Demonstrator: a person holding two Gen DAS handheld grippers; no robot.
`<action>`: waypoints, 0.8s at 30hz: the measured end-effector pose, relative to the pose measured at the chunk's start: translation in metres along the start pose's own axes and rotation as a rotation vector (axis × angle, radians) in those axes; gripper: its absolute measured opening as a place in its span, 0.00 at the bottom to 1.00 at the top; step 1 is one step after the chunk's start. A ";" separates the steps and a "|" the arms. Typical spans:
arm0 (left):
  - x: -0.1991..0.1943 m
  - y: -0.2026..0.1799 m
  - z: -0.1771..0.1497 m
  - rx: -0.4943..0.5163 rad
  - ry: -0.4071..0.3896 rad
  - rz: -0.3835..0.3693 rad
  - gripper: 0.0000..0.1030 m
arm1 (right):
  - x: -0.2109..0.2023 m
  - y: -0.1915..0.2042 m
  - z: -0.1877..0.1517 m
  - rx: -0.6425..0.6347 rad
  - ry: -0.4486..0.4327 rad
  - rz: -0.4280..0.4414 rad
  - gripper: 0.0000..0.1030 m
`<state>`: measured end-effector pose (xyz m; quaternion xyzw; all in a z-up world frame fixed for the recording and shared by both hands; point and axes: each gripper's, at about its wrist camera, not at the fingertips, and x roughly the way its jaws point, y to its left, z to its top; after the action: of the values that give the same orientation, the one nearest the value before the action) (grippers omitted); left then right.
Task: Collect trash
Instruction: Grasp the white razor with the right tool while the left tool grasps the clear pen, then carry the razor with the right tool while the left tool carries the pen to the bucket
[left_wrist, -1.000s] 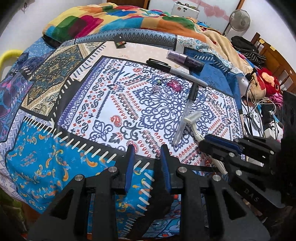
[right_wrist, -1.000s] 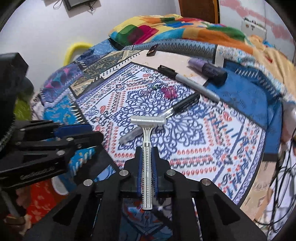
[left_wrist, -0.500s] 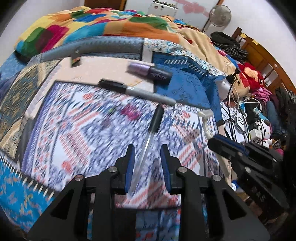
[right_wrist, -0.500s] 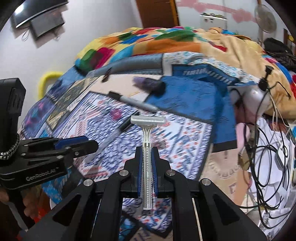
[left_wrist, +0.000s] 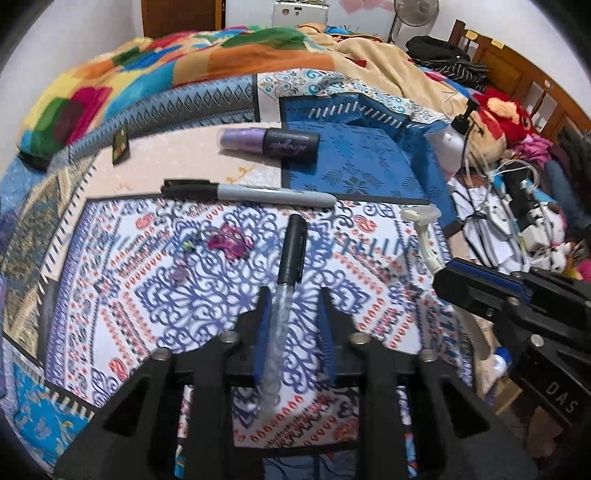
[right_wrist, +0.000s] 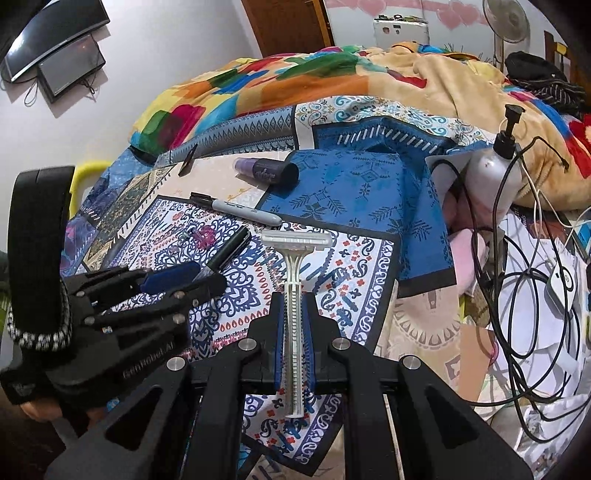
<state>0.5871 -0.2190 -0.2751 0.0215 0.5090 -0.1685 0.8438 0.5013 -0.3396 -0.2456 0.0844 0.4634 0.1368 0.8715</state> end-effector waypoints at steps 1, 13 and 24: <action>0.000 0.002 0.000 -0.019 0.011 -0.020 0.07 | -0.002 0.000 0.000 0.004 -0.001 0.001 0.09; -0.069 0.005 -0.021 -0.126 -0.038 -0.062 0.07 | -0.048 0.021 0.004 -0.014 -0.035 0.010 0.09; -0.190 0.010 -0.050 -0.133 -0.186 0.028 0.07 | -0.108 0.076 0.005 -0.068 -0.093 0.075 0.08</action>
<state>0.4666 -0.1489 -0.1360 -0.0431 0.4383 -0.1237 0.8892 0.4356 -0.3022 -0.1378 0.0781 0.4142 0.1808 0.8886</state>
